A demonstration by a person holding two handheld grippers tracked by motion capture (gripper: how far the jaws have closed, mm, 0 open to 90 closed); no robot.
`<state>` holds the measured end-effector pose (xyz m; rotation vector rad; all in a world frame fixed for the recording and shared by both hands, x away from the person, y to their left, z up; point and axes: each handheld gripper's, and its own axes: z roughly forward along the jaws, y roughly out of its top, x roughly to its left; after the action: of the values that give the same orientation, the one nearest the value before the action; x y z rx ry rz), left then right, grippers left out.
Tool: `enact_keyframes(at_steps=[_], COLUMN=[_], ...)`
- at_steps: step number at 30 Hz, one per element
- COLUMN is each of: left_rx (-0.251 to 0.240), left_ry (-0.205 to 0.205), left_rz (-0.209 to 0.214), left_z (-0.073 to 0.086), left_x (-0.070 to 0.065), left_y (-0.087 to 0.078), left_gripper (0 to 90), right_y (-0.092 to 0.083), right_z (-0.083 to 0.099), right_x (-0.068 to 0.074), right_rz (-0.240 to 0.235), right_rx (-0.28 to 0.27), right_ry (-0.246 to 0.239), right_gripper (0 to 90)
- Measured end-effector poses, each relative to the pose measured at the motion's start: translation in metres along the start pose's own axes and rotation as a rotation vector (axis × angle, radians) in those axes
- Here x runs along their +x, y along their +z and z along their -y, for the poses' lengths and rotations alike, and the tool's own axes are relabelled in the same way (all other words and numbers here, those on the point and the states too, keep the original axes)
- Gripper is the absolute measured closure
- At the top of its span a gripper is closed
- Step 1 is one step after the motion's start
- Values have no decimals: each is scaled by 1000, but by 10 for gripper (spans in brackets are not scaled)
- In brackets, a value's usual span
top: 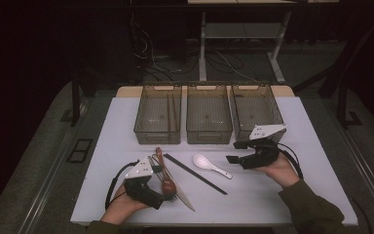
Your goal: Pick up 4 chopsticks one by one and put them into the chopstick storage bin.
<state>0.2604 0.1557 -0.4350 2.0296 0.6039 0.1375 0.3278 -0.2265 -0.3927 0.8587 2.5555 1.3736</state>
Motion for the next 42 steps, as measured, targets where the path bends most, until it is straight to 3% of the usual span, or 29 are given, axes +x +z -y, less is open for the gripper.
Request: enact_keyframes(at_steps=[6, 12, 21, 34, 42], left_rx=[1, 0, -3, 2, 2], left_ry=[5, 7, 1, 9, 10], left_rz=[-4, -5, -13, -3, -3], left_z=[0, -1, -1, -2, -2], left_x=[-1, -1, 1, 0, 1], left_y=[-1, -1, -1, 1, 1], left_gripper=[0, 0, 0, 0, 0], right_y=[0, 3, 20, 49, 58], right_z=[10, 18, 23, 30, 31], right_x=[8, 18, 36, 59, 66], right_rz=[-4, 1, -61, -94, -47], right_rx=[15, 55, 142, 249, 282], right_ry=[-2, -12, -50, -91, -167], right_gripper=[402, 520, 686, 737, 783])
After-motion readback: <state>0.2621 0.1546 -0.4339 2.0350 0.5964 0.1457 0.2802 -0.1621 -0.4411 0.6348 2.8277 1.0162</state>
